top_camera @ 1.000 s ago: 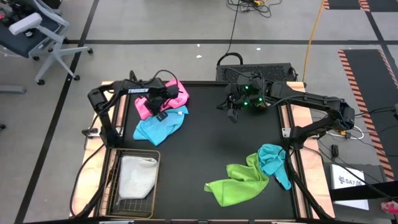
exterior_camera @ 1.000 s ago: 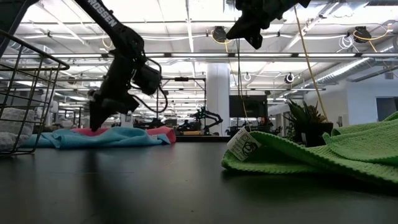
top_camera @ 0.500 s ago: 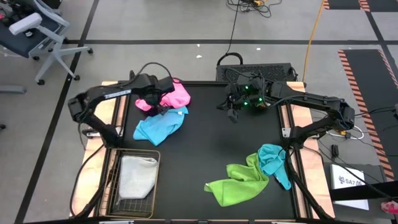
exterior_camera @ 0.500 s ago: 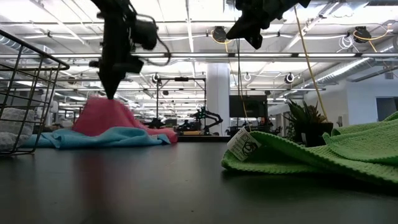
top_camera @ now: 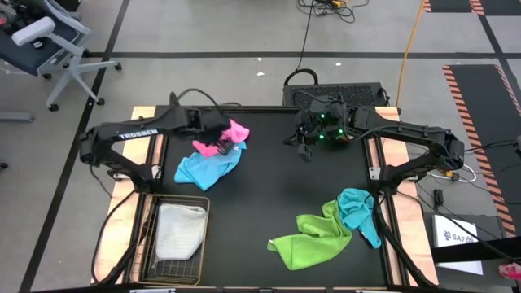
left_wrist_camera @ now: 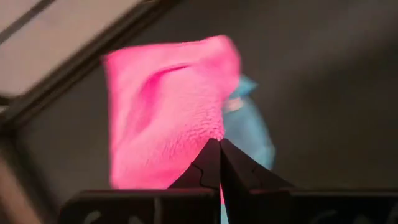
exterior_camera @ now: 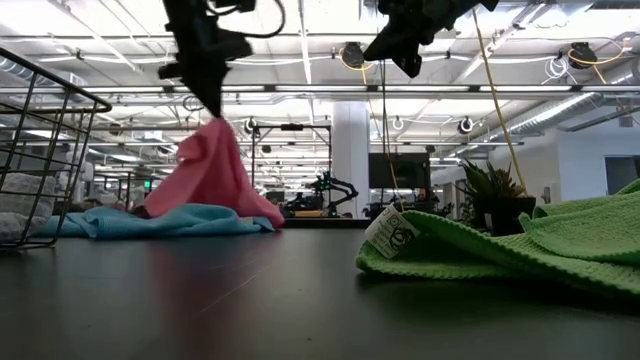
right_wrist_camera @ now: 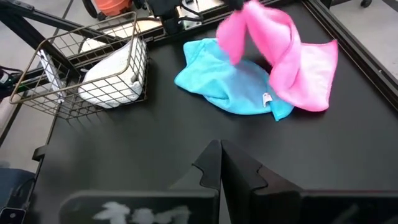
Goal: Fold microfiber towels
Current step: Fold the pink microfiber cloth
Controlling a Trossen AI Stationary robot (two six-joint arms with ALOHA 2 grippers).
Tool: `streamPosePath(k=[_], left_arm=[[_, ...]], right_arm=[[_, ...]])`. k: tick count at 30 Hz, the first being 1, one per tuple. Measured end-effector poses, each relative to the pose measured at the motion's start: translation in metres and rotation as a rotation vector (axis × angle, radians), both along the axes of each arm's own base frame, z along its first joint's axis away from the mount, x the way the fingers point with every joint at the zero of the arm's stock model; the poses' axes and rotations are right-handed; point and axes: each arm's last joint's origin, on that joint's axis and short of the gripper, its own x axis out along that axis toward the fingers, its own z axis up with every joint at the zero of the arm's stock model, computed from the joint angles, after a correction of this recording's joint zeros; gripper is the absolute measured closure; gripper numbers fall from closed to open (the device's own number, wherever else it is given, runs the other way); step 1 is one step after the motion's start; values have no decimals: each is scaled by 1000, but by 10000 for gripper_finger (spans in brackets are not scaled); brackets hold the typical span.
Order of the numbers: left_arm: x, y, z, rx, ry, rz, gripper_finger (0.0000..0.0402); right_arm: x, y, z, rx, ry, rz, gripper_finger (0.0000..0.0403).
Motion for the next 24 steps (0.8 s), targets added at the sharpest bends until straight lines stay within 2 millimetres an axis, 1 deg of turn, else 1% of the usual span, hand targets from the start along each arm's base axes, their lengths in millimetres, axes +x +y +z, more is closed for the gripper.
streamPosePath(k=[4,8,10,12,14,16,20,22,24], left_arm=[[28,-18,-9,-13,-88,-77,401],[55,-36,-23,-14,-149,-148,401],[67,-45,-25,-30,-211,-221,401],[77,-53,-20,-23,-306,-284,401],[82,-56,-10,13,-410,-322,401],[79,-54,7,79,-486,-325,401],[60,-43,51,257,-561,-280,401],[48,-37,65,318,-572,-257,401],[41,-32,77,359,-608,-227,401]], right_arm=[[0,0,0,-1,1,-1,403],[-1,0,-1,2,8,-1,403],[-1,0,-1,3,14,-1,403],[-1,0,-1,4,15,-1,403],[-1,0,-1,4,16,-1,403],[-1,0,-2,6,20,-1,403],[-2,1,-3,18,41,5,403],[-3,3,-4,57,47,50,403],[-3,8,-4,103,34,135,403]])
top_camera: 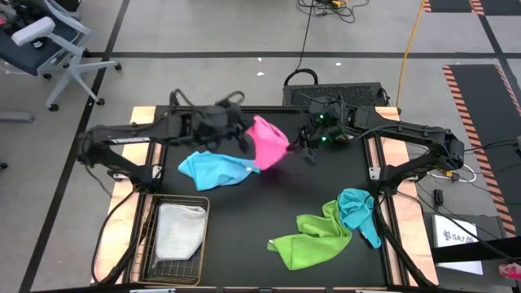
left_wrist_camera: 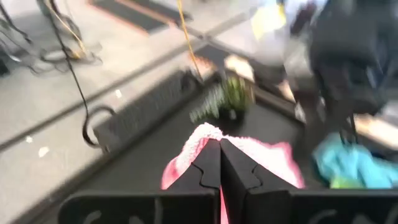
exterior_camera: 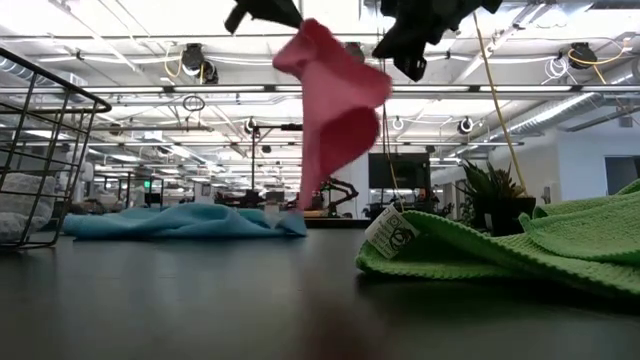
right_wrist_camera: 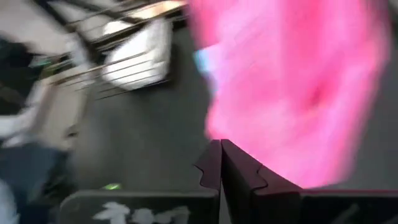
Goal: Fold microfiber towels
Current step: Fold the pink microfiber cloth
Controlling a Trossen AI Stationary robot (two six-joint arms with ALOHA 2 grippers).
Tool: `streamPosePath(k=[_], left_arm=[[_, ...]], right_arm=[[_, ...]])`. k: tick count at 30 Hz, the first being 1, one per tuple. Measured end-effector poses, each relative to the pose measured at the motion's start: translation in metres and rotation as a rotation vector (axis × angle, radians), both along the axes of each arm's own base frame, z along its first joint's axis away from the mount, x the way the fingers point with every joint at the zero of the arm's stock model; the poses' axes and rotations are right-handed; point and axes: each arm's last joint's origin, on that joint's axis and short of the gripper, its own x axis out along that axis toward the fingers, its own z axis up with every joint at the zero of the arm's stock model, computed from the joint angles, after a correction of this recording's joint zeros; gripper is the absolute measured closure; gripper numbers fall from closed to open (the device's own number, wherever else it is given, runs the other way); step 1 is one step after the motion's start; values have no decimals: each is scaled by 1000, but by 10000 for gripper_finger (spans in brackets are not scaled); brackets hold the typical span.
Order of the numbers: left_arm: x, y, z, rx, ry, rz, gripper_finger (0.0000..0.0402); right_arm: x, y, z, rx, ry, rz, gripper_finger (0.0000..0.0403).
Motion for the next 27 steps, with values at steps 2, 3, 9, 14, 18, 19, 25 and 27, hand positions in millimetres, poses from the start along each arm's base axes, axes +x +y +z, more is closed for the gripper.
streamPosePath(k=[2,3,9,14,18,19,25,27], left_arm=[[-8,3,7,10,-22,18,401],[-10,5,10,14,-35,23,401],[-14,10,11,24,-28,47,401],[-14,10,13,25,-43,50,401],[-13,11,14,30,-55,51,401],[-13,11,14,33,-58,50,401],[-13,11,14,36,-60,49,401],[-13,11,14,36,-60,49,401]], right_arm=[[2,9,0,-14,-15,82,403],[3,12,0,-46,-24,111,403],[11,24,3,-340,-34,5,403],[12,20,5,-455,-21,-119,401],[16,18,-2,-492,-2,-143,376],[18,18,-8,-491,11,-137,366],[38,15,-42,-484,4,-142,294],[40,14,-46,-465,18,-153,272]])
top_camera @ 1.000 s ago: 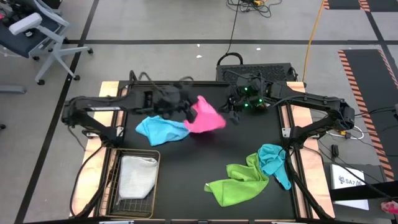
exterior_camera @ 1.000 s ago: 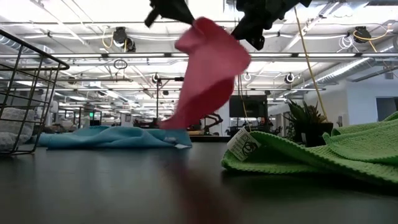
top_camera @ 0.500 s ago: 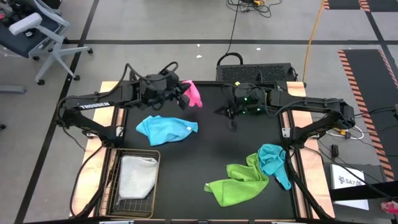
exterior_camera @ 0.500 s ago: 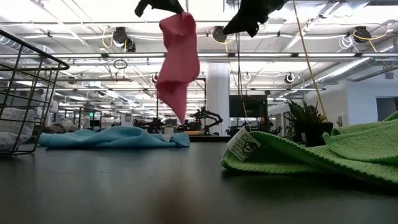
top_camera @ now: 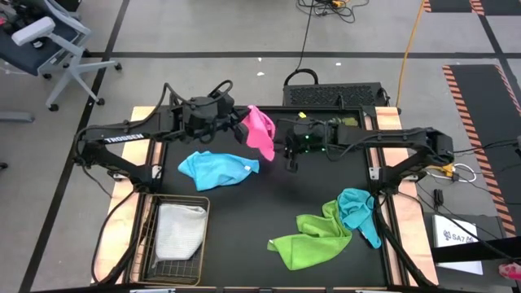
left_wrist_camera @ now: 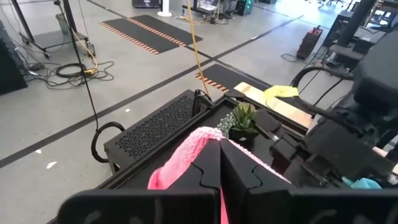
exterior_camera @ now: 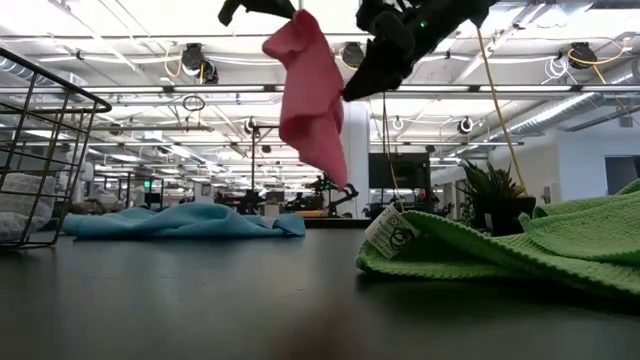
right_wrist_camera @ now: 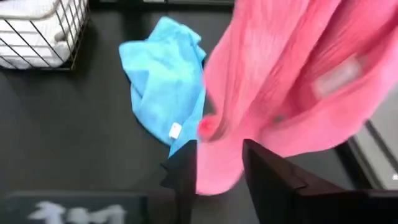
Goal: Fold microfiber towels
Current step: Fold the pink microfiber cloth
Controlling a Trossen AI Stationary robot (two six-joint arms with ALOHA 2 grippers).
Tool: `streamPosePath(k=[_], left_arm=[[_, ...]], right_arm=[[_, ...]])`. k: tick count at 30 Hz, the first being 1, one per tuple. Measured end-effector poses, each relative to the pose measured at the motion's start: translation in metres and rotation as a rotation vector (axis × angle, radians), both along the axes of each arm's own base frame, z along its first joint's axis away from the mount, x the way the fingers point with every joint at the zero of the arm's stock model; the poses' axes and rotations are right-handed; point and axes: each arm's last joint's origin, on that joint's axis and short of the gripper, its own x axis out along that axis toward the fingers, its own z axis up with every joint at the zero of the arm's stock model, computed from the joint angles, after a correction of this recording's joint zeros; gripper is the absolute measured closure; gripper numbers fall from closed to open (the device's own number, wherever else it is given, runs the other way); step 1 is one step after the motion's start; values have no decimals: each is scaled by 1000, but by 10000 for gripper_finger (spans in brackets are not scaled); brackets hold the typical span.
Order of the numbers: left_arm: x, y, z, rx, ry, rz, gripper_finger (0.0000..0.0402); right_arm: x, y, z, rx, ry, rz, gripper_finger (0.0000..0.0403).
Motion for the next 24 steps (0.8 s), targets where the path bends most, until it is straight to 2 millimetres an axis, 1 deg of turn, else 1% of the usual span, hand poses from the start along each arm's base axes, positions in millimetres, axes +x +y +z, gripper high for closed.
streamPosePath(k=[5,9,11,14,16,20,24], left_arm=[[0,0,0,5,4,-1,401],[0,0,0,6,5,-1,401],[0,1,0,6,6,0,401],[0,1,0,6,6,0,401],[0,1,0,6,6,0,401],[0,0,0,6,6,-2,401],[0,0,0,3,7,-10,401]], right_arm=[[1,-1,5,17,-42,-15,237],[2,1,15,70,-131,-1,229],[3,1,17,69,-155,1,229],[9,-1,12,73,-165,-2,230],[15,-2,4,84,-145,-8,230],[27,-4,-7,79,-159,-7,229],[33,-10,-12,55,-183,-6,229]])
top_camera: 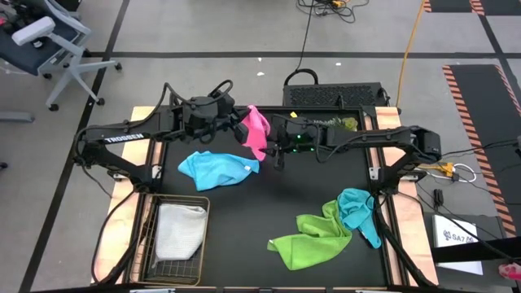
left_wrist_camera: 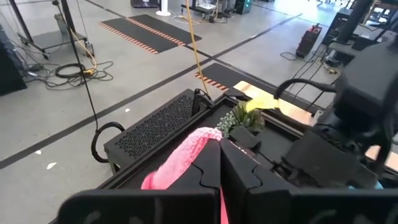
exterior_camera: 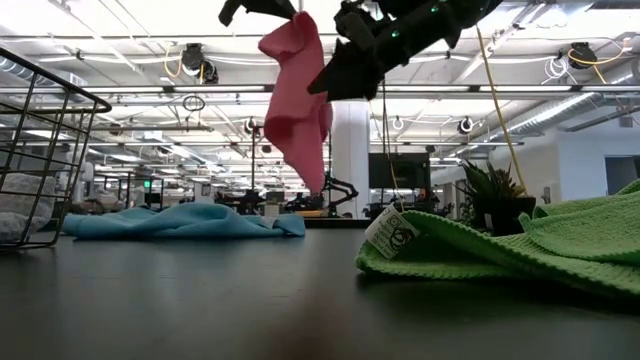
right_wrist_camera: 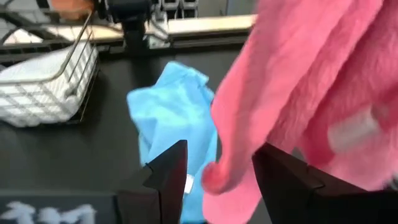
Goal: Fold microfiber towels
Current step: Fold the pink microfiber cloth
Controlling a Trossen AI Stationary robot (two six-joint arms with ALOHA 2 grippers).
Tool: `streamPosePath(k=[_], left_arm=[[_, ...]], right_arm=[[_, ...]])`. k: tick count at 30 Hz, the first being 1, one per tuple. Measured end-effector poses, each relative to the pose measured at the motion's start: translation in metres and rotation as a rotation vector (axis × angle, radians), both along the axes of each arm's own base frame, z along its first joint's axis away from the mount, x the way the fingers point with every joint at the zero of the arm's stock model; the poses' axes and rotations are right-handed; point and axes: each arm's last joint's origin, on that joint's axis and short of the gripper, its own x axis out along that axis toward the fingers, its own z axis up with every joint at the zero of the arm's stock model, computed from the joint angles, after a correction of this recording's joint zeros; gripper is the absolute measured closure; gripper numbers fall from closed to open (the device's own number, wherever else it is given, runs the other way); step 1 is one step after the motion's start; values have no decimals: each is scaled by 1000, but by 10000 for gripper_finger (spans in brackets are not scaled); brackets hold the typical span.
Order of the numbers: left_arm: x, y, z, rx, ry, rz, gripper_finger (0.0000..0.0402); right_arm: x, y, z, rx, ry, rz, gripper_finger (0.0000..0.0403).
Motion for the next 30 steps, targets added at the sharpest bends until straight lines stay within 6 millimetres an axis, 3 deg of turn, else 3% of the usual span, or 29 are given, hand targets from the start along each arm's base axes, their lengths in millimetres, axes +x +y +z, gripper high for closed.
streamPosePath(k=[6,11,13,19,25,30], left_arm=[[0,0,0,-1,0,-4,401],[0,0,0,-2,1,-4,401],[0,0,0,-2,1,-4,401],[0,0,0,-3,1,-6,401],[0,0,0,0,4,-7,401],[0,0,0,-1,3,-6,401]], right_arm=[[1,-6,2,26,-35,-33,255],[0,-7,2,44,-36,-43,367],[-1,-7,3,35,-31,-37,392],[-20,0,32,12,-92,-33,401],[-56,7,77,-31,-218,-52,402],[-86,14,96,-33,-219,-53,402]])
